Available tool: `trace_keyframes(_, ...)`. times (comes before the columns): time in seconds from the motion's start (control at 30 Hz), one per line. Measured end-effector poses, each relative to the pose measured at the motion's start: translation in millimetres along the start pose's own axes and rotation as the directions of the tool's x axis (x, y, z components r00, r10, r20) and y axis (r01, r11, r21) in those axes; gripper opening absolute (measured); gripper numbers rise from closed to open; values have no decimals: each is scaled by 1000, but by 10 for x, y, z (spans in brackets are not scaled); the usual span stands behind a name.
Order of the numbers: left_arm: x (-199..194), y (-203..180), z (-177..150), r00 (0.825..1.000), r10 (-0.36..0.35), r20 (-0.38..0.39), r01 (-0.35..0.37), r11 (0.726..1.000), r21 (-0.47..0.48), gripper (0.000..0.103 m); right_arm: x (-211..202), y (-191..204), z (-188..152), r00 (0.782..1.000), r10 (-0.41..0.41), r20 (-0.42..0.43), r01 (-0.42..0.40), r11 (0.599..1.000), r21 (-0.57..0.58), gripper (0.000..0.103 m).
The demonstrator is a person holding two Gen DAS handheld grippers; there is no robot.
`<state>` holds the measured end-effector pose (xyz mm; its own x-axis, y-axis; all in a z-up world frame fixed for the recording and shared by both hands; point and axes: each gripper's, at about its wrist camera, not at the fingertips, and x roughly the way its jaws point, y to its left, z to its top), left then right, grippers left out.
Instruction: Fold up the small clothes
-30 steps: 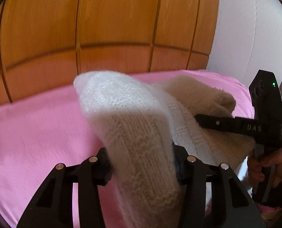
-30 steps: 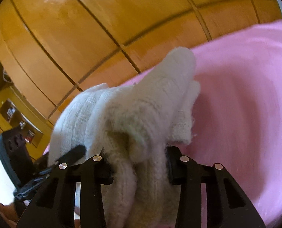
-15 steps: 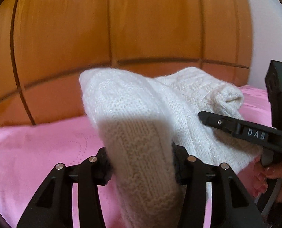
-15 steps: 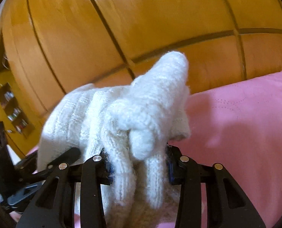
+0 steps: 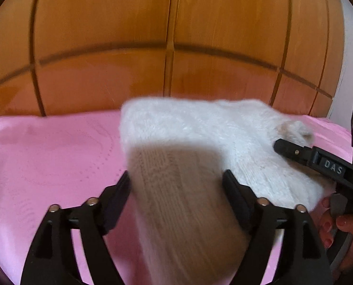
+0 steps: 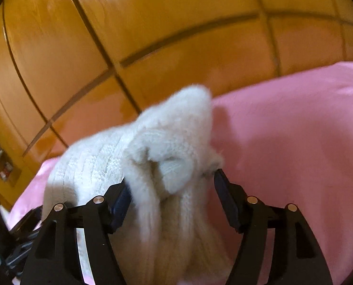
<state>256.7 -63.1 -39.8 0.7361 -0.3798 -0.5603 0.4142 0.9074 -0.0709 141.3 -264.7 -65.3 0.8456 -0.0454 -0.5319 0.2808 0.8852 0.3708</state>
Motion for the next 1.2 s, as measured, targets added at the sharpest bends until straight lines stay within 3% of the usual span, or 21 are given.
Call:
trace_keyframes(0.1,-115,-63,-35,997,67,44,-69,997,37,86,-119,-38,-40,985,-161,55,160,987,28,67)
trace_keyframes(0.17,-6,-85,-64,994,100,-37,-98,994,58,88,-40,-122,-37,972,-234,3,233,970,67,71)
trace_keyframes(0.23,138,-31,-73,987,87,-134,-80,996,50,89,71,-174,-21,970,-235,-55,239,967,88,76)
trace_keyframes(0.27,128,1,-91,987,76,-140,-72,997,36,90,102,-155,-13,972,-226,-61,231,969,89,77)
trace_keyframes(0.43,43,71,-103,993,55,-108,-57,998,-15,93,-122,-61,-77,978,-206,13,205,977,64,79)
trace_keyframes(0.5,-47,67,-157,994,64,-89,-65,998,-13,99,-252,-13,-172,976,-215,38,213,976,41,82)
trace_keyframes(0.57,-205,44,-222,995,78,-65,-79,997,-14,101,-401,38,-270,970,-238,41,238,971,15,85)
trace_keyframes(0.7,-341,-45,-324,992,102,-80,-103,995,-5,101,-450,123,-393,927,-375,4,375,926,-38,91)
trace_keyframes(0.83,-464,-61,-374,990,115,-84,-117,993,-17,101,-626,127,-439,931,-362,43,364,931,-28,94)
trace_keyframes(0.9,-564,-92,-426,988,135,-72,-136,991,-13,101,-759,169,-498,929,-360,90,363,931,-30,98)
trace_keyframes(1.03,-673,-166,-554,952,294,-89,-293,956,23,101,-1034,281,-681,913,-372,168,387,920,-65,99)
trace_keyframes(1.2,-823,-258,-612,949,310,-66,-306,950,59,101,-1182,400,-842,915,-369,162,390,911,-134,99)
